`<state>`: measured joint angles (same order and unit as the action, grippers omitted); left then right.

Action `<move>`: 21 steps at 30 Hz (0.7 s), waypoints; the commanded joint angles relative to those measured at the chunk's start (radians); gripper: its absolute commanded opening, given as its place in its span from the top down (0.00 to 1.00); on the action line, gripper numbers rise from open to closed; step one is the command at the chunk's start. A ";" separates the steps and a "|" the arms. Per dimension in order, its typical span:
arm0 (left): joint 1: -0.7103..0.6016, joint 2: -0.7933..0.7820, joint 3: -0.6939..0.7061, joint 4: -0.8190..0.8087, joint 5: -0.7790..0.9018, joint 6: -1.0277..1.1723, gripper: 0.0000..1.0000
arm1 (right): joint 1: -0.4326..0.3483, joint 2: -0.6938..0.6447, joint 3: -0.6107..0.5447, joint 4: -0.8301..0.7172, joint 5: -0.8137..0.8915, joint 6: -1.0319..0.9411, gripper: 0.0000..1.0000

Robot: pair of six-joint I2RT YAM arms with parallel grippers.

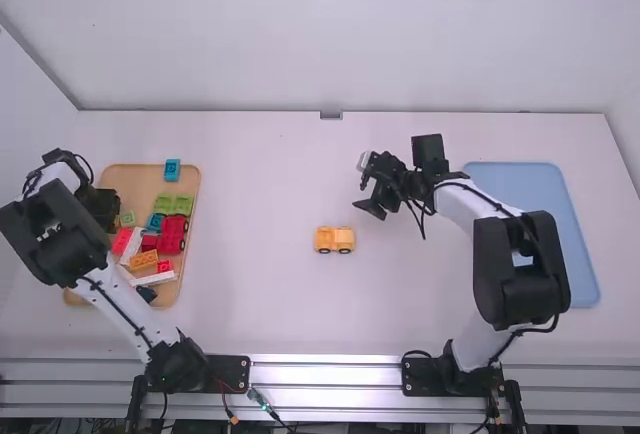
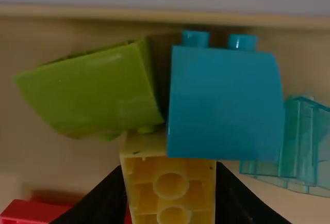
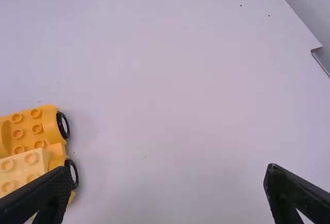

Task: Assemble lego blocks to make yellow taxi

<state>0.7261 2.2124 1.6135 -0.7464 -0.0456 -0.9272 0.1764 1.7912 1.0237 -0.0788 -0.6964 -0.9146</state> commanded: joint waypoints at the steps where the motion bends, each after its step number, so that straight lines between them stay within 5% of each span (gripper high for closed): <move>1: -0.006 0.015 -0.019 -0.007 0.003 0.000 0.61 | 0.000 -0.018 0.015 -0.004 -0.009 0.002 0.01; 21: -0.006 0.015 -0.003 -0.043 0.003 0.011 0.80 | -0.002 -0.018 0.015 -0.007 -0.009 0.002 0.01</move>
<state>0.7261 2.2124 1.6100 -0.7700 -0.0460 -0.9234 0.1764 1.7912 1.0237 -0.0811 -0.6964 -0.9180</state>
